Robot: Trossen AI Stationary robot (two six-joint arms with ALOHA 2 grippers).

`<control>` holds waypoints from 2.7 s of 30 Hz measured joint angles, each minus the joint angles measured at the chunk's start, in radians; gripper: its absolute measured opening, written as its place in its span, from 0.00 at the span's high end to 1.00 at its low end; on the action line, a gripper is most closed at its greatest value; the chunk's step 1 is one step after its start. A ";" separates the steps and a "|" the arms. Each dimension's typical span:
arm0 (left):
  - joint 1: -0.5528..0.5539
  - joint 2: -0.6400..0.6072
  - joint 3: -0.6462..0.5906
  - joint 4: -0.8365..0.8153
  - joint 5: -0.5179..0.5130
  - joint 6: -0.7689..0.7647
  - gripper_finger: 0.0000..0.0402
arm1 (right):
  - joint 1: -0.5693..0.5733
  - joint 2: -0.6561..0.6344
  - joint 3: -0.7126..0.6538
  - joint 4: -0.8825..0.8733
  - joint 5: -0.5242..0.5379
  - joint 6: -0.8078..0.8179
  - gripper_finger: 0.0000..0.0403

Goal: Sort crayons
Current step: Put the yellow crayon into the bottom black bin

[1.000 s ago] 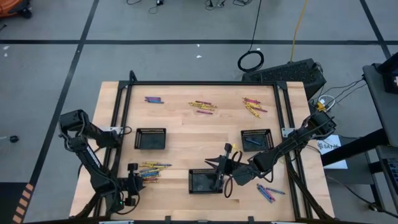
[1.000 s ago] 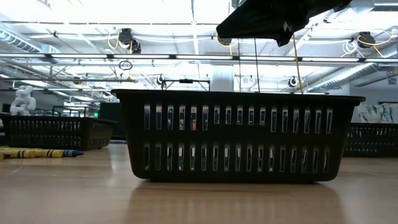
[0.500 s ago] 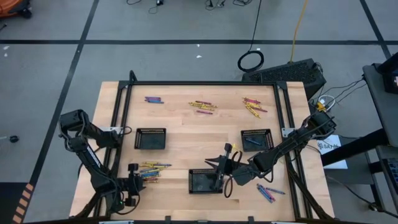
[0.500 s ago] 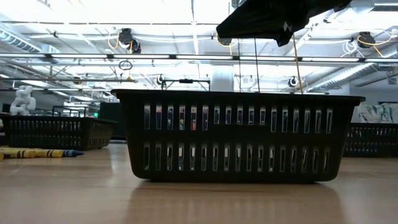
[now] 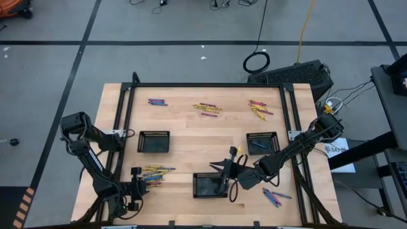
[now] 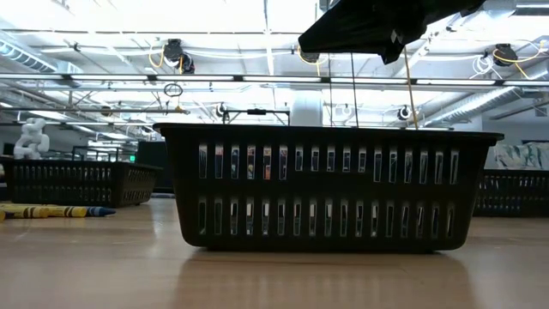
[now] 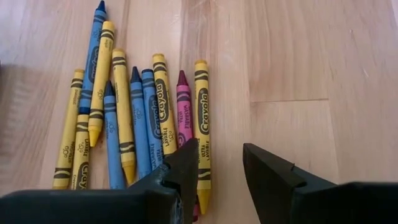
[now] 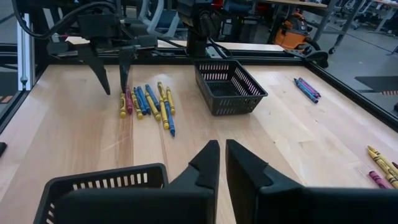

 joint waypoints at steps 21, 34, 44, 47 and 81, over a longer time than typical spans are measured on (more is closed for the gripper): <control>0.013 0.035 0.000 0.016 0.043 0.016 0.66 | 0.000 0.000 0.000 0.000 -0.003 0.000 0.97; 0.014 0.035 0.000 0.036 0.072 0.016 0.72 | 0.000 0.000 0.000 0.000 -0.003 0.000 0.97; 0.014 0.032 0.016 0.021 0.106 0.017 0.97 | 0.025 0.000 0.000 0.003 -0.001 -0.023 0.97; 0.017 0.010 0.035 0.009 0.128 0.022 0.97 | 0.048 0.000 0.000 0.006 0.001 -0.026 0.97; 0.723 0.128 0.161 0.776 0.417 0.882 0.99 | 0.223 -0.055 0.000 0.068 0.346 -0.085 0.97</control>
